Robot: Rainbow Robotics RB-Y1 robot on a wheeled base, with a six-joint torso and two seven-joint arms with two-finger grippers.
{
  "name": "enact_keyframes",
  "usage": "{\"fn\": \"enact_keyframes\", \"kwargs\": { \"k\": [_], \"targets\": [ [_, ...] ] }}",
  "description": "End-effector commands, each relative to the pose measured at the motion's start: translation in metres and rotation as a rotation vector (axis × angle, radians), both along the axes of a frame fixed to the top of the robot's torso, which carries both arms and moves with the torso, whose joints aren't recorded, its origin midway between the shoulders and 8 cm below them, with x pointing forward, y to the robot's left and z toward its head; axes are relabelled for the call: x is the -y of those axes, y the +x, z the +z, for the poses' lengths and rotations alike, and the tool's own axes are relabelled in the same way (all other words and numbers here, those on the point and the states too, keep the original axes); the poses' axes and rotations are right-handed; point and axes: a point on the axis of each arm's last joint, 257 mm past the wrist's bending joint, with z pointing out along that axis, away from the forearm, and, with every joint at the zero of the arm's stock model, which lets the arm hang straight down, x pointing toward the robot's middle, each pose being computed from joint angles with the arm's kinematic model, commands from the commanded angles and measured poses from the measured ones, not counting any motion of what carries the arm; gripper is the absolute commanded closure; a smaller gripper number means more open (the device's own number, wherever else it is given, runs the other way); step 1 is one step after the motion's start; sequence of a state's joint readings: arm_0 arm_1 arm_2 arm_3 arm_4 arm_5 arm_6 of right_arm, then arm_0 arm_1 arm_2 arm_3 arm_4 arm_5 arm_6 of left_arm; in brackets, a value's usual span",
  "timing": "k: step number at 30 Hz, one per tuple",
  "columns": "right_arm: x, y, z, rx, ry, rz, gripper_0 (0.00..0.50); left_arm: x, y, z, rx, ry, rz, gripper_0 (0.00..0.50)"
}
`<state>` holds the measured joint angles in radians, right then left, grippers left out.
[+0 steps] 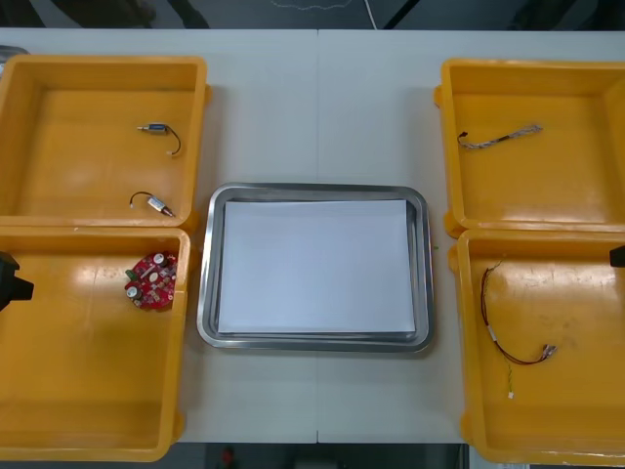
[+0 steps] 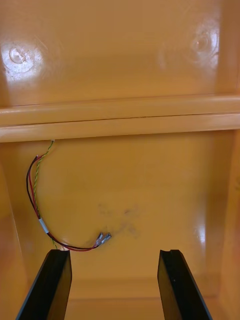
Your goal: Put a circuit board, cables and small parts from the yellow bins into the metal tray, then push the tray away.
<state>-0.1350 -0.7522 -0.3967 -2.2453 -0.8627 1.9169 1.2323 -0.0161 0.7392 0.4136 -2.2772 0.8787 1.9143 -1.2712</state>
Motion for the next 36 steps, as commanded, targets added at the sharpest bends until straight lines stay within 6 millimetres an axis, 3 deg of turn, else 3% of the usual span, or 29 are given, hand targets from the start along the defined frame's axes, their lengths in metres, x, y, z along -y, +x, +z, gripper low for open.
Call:
{"fn": "enact_keyframes", "kwargs": {
  "k": [1,18,19,25,31,36],
  "targets": [
    [0.004,0.002,0.009,0.007,-0.039,0.011,0.000,-0.006,-0.007,0.003,-0.011,0.078,-0.088,0.000],
    [0.007,0.000,0.010,0.011,-0.043,0.001,0.000,-0.006,-0.007,0.003,-0.011,0.078,-0.088,0.000],
    [0.007,-0.002,0.008,0.006,-0.048,0.005,0.000,0.005,-0.012,-0.012,-0.041,0.037,-0.096,0.000],
    [-0.005,-0.011,0.004,0.001,-0.066,0.059,0.000,0.015,-0.010,-0.015,-0.043,0.019,-0.102,0.000],
    [-0.024,-0.028,-0.014,-0.044,-0.086,0.132,0.000,0.020,-0.011,-0.024,-0.060,0.024,-0.099,0.000],
    [-0.040,-0.048,-0.037,-0.106,-0.105,0.202,0.000,0.029,0.003,-0.028,-0.013,0.026,-0.103,0.000]
  ]
}}
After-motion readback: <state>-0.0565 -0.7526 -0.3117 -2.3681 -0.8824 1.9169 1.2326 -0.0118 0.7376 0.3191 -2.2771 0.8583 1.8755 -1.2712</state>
